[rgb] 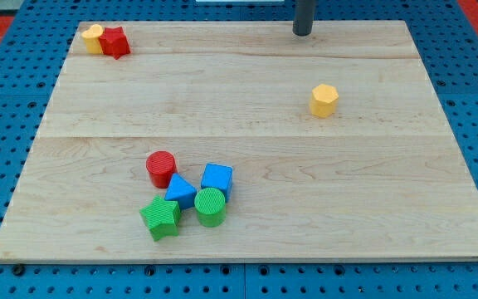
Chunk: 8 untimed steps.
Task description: Slide the yellow heart along with red star a bit right
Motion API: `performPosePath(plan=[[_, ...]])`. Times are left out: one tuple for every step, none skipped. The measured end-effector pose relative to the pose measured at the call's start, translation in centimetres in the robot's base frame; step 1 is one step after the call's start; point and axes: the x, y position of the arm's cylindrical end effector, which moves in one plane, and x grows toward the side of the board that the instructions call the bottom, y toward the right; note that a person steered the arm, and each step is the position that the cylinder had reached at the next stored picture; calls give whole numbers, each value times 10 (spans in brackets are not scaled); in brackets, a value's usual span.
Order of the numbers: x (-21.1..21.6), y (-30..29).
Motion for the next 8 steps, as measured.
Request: performPosePath(plan=[[5,-17],[39,-55],[85,-127],[97,-260],[99,-385],[56,-398],[36,-383],[17,-352]])
